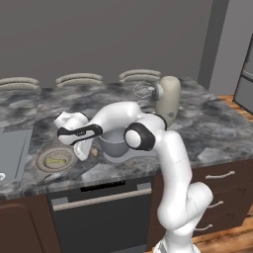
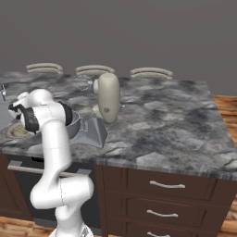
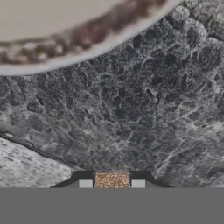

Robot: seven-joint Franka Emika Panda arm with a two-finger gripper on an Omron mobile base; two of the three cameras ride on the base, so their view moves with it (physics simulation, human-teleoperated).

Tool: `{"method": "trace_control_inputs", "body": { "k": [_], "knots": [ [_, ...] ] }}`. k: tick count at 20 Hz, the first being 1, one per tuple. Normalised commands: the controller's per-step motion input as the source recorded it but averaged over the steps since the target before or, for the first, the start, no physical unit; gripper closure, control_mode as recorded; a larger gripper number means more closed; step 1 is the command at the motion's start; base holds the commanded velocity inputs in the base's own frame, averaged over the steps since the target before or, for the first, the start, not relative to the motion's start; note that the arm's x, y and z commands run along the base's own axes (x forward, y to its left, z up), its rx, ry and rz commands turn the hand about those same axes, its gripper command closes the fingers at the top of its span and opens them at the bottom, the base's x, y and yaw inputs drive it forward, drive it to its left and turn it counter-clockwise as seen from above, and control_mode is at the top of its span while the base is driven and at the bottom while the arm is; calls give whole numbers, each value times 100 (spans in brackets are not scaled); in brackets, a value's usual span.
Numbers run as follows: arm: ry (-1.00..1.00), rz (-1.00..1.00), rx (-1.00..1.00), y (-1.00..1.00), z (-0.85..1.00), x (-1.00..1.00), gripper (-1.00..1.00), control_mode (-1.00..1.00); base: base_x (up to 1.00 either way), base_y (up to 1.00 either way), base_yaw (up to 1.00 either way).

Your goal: Add butter and sugar cubes to the stand mixer bowl and then turn on the stand mixer to begin making frosting.

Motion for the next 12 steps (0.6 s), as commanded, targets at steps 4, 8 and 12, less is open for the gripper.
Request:
{"method": "trace_control_inputs", "body": {
  "k": [4, 8, 12],
  "knots": [
    [0, 0, 0, 52, 67, -44, 100, -100, 0, 0, 0],
    [0, 0, -3, 32, 73, -34, 100, -100, 0, 0, 0],
    [0, 0, -14, 6, 77, -22, 100, -100, 0, 0, 0]
  ]
}}
